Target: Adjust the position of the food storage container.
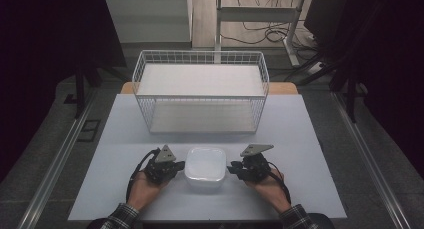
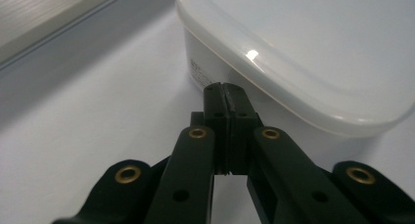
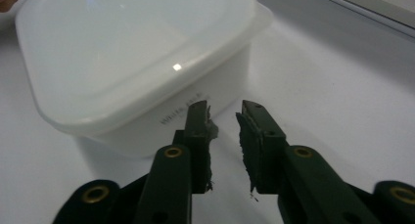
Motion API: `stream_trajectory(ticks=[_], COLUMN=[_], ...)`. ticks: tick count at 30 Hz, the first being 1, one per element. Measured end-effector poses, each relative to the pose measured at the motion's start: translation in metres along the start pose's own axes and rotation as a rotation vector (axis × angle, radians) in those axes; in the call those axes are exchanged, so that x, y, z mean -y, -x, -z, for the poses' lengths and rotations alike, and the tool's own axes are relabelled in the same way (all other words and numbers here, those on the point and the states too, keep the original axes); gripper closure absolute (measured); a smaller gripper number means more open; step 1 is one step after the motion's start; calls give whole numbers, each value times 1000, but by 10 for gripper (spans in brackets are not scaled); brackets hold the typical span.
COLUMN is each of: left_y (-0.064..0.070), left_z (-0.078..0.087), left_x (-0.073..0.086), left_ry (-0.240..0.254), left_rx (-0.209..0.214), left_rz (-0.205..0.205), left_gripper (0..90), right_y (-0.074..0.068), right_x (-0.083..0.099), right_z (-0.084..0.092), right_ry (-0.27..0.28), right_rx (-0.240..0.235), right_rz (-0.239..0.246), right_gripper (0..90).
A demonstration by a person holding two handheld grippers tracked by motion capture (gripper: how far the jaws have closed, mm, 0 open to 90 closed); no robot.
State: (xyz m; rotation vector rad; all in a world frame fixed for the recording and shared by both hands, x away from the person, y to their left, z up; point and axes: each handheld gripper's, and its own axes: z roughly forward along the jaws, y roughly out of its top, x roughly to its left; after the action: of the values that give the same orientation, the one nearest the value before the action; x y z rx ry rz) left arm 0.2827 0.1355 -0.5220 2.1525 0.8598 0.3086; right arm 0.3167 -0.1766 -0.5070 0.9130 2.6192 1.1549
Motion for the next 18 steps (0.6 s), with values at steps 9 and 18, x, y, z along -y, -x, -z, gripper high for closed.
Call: stream_trajectory(ticks=[9,18], left_y=[7,10], left_z=[4,10], left_x=[1,4], left_ry=[0,6], left_rx=[18,37], left_rz=[8,29], left_gripper=[894,873], right_y=[-2,-2], right_x=[0,1], right_z=[2,0], right_ry=[8,12], right_rx=[19,34], right_rz=[21,27], right_gripper=[813,783])
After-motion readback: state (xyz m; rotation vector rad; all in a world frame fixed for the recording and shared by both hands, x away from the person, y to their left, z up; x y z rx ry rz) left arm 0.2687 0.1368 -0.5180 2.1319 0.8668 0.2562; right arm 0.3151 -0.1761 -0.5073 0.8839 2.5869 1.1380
